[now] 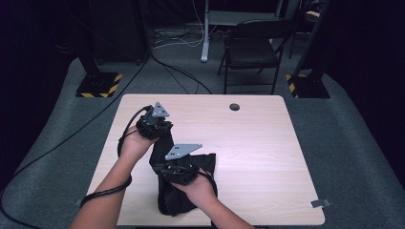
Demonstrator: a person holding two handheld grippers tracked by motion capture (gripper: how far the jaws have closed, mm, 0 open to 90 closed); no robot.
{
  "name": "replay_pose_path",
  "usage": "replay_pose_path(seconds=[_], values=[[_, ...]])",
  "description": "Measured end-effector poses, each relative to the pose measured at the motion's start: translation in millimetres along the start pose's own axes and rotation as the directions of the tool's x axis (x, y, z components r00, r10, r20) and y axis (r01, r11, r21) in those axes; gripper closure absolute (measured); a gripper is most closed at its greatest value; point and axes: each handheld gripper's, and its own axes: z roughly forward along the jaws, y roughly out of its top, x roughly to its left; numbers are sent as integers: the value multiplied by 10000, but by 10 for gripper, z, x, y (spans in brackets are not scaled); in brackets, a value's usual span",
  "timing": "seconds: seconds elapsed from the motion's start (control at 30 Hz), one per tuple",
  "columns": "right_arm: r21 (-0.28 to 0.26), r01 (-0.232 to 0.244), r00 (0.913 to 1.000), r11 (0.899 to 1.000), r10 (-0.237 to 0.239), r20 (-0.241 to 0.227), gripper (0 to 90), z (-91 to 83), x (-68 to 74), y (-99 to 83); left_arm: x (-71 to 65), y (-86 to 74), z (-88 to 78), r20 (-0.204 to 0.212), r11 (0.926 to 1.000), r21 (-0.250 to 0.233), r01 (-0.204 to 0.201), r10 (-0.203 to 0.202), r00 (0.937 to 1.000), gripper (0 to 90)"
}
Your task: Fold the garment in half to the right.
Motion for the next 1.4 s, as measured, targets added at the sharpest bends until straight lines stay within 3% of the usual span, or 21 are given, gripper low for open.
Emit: replay_pose_path(seconds=[0.23, 0.43, 1.2, 1.4], values=[[369, 234, 9990, 9990, -248, 369, 859, -14, -26, -92, -30, -27, 127, 108, 9998, 128, 143, -144, 9998, 833], [686, 375, 9977, 9969, -413, 536, 859, -51, -42, -146, -30, -61, 167, 418, 9983, -164, 556, -548, 9976, 833], [833, -15, 9954, 9965, -65, 955, 859, -272, -162, -385, -206, -20, 419, 786, 9968, -371, 712, -681, 9946, 833], [791, -232, 9945, 9966, 149, 1040, 859, -319, -184, -470, -246, -40, 482, 985, 9940, -523, 960, -905, 9910, 833]])
